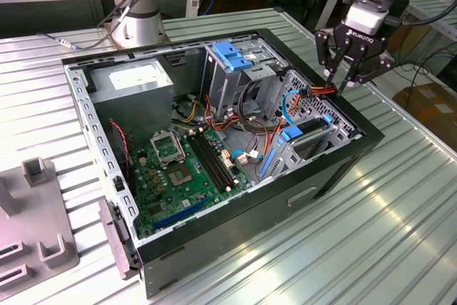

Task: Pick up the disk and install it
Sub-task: 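Insert the first disk wire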

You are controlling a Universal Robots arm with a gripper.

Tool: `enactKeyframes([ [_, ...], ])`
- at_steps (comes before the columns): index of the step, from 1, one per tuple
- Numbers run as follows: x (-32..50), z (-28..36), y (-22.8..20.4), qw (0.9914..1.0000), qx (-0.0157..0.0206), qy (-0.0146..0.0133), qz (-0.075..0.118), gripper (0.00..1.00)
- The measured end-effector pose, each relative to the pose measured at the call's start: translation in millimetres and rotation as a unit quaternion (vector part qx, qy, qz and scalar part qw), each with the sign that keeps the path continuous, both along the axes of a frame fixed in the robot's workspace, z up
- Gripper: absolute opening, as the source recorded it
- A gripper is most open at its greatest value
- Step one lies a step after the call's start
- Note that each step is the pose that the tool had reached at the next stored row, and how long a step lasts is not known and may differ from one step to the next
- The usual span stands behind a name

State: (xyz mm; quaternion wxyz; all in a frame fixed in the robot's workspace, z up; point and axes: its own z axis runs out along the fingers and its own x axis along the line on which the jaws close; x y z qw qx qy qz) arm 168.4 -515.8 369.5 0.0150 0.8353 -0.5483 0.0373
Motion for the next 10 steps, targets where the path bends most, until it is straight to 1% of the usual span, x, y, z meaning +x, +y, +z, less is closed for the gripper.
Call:
enactKeyframes([
  [1, 0.1, 0.0, 0.0, 0.99997, -0.0002, 0.0, 0.007, 0.32],
  [2, 0.2, 0.0, 0.0, 0.99973, -0.0004, 0.0, 0.023, 0.32],
  [4, 0.2, -0.1, 0.0, 0.99904, -0.0003, 0.0, 0.044, 0.32],
  [6, 0.2, -0.3, 0.0, 0.99781, -0.0003, 0.0, 0.066, 0.32],
  [7, 0.1, -0.4, 0.0, 0.99678, -0.0003, 0.0, 0.08, 0.32],
  [8, 0.1, -0.4, 0.0, 0.99599, -0.0003, 0.0, 0.089, 0.32],
  [9, 0.1, -0.5, 0.0, 0.99501, -0.0003, 0.0, 0.1, 0.32],
  [10, 0.2, -0.6, 0.0, 0.99374, -0.0003, 0.0, 0.112, 0.32],
])
